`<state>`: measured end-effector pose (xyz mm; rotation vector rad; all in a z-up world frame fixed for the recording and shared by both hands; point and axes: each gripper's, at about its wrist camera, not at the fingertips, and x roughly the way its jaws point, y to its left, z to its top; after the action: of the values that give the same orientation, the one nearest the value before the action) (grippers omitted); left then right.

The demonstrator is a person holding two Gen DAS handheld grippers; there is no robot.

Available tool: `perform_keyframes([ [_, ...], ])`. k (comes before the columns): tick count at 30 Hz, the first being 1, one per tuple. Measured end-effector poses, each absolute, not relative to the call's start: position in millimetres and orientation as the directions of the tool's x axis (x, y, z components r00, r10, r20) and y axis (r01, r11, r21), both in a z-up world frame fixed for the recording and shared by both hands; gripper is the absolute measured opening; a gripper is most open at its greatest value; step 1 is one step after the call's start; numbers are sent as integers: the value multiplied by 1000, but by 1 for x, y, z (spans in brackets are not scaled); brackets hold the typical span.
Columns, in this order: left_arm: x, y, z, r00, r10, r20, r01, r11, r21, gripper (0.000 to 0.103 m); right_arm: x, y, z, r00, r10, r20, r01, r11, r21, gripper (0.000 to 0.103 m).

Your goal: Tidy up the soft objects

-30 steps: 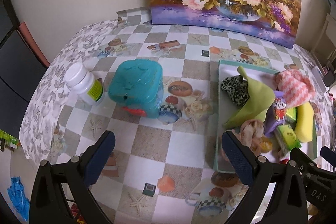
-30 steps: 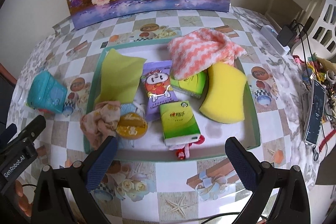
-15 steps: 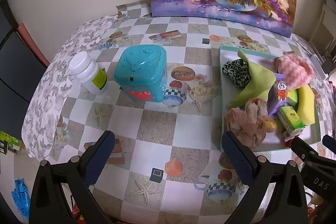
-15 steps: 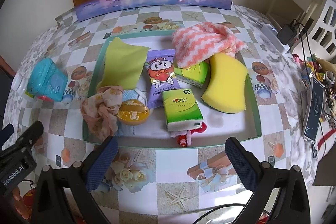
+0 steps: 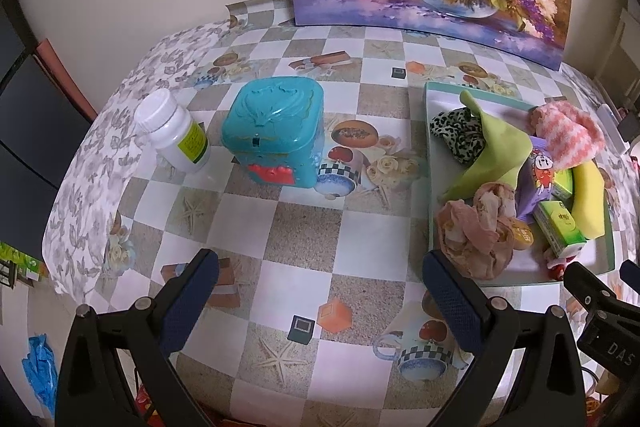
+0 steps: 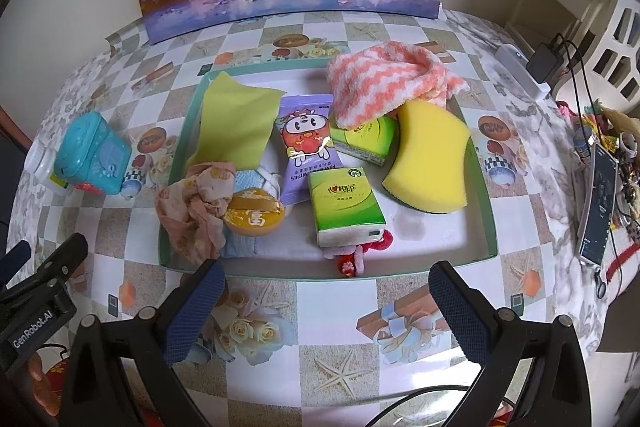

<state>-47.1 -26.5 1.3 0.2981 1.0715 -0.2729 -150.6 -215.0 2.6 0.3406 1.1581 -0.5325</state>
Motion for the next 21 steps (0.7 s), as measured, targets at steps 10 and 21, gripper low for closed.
perform_keyframes([
  [10,-44,-27,-1,438,-78,-896,351,932,90,101,-150,-216,3,299,-221,-928,561,828,-16,103],
  [21,-41,-27,-4,422,-72,-904,339,937,83,101,-150,-216,3,300,-220,-928,561,828,-16,103],
])
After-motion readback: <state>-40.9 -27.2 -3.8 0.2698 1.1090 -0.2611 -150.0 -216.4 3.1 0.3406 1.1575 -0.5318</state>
